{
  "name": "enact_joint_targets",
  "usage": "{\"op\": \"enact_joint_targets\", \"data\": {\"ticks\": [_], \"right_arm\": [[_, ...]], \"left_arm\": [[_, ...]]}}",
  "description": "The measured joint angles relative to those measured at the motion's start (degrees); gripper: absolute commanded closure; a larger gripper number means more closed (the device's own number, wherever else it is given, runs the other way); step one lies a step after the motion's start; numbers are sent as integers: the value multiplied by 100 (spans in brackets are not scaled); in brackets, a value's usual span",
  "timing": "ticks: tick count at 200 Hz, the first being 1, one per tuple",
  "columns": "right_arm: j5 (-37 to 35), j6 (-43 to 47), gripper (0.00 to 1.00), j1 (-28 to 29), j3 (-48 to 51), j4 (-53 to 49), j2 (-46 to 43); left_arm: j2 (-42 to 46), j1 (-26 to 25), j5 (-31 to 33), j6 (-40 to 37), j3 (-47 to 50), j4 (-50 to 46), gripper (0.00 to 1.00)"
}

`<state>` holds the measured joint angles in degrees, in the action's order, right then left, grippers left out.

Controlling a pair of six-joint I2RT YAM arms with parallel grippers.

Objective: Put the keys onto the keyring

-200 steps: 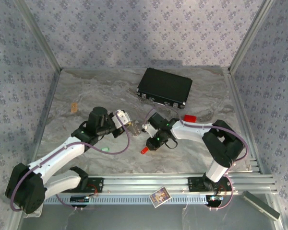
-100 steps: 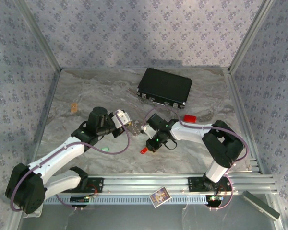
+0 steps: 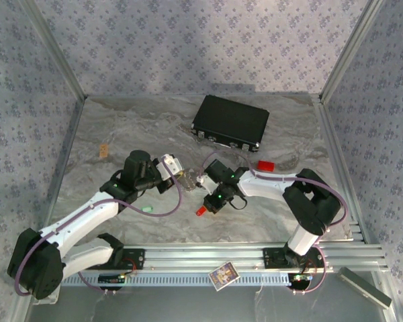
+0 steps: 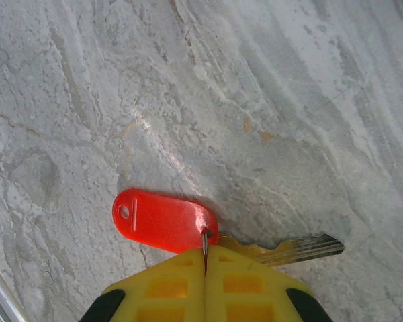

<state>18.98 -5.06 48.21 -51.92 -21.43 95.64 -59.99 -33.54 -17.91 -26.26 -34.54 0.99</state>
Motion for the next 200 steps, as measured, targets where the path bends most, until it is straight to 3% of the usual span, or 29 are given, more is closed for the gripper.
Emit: {"op": "enact_joint_targets", "data": {"ticks": [36, 132, 200], "right_arm": [[-199, 44, 100, 57, 118, 90, -236], [-2048, 20, 100, 61, 1298, 1078, -3005], [-1827, 411, 100, -243, 933, 1113, -3565]], "left_arm": [[57, 0, 0, 0, 0, 0, 100], [114, 2, -46, 46, 0, 0, 100], [114, 2, -199, 201, 0, -2, 100]]}}
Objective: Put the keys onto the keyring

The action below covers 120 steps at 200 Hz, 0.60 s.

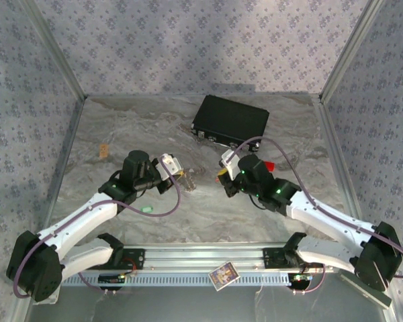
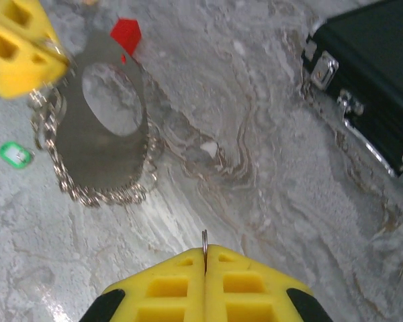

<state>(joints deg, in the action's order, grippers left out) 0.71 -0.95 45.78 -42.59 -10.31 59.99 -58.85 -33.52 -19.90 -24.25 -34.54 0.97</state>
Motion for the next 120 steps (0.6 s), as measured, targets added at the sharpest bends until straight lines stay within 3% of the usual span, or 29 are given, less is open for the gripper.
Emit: {"op": "enact_joint_targets", "data": {"ticks": [120], "right_arm": [[1733, 1167, 100, -127, -1526, -1027, 1012]], "left_arm": [[-181, -118, -804, -35, -122, -339, 100]]}}
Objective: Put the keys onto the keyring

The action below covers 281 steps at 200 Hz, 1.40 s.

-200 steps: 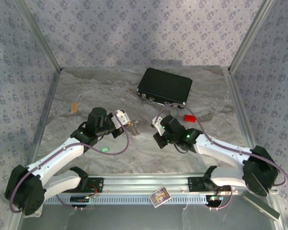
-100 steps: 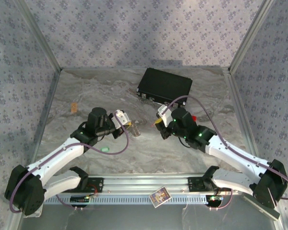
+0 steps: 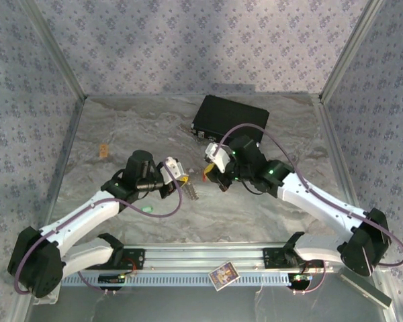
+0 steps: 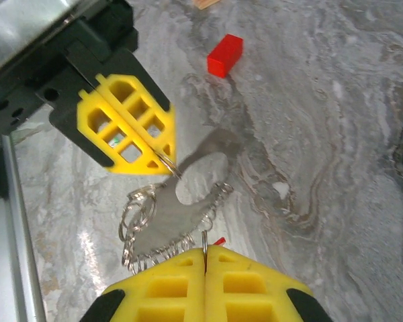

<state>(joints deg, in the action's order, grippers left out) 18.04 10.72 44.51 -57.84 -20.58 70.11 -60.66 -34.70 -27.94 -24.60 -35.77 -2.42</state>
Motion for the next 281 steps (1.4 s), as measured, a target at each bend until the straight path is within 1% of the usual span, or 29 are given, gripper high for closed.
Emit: {"op": "enact_joint_targets", "data": {"ticks": [69, 114, 171, 246, 281], "right_arm": [[433, 264, 100, 210, -461, -345, 645], [599, 286, 100, 280, -549, -372, 793], [570, 282, 100, 306, -597, -343, 909], [234, 212, 100, 317, -608, -302, 997], [214, 177, 100, 326, -608, -302, 1005]], "left_arm": [[-26, -37, -177, -39, -105, -66, 100], [-81, -76, -251, -39, -105, -66, 100], [-140, -105, -273, -39, -107, -61, 100], [-140, -105, -291, -42, -107, -59, 100], [-140, -105, -293, -42, -120, -57, 100]]}}
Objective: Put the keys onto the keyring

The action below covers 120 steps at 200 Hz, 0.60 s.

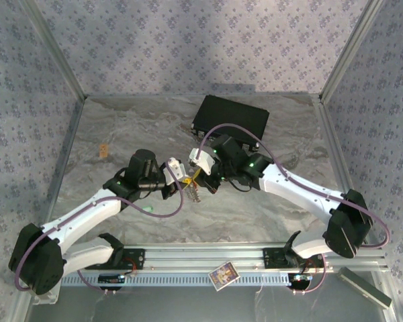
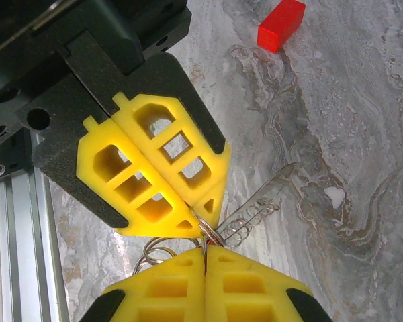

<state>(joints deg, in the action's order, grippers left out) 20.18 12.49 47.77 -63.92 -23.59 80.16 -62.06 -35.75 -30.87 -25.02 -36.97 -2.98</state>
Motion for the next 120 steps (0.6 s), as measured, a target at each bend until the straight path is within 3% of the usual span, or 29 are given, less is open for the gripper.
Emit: {"op": "enact_joint_targets", "data": {"ticks": [120], "right_arm": [[-72, -26, 100, -4, 0, 103, 0]], "left_arm": [[-31, 0, 2, -44, -2, -4, 100]]}}
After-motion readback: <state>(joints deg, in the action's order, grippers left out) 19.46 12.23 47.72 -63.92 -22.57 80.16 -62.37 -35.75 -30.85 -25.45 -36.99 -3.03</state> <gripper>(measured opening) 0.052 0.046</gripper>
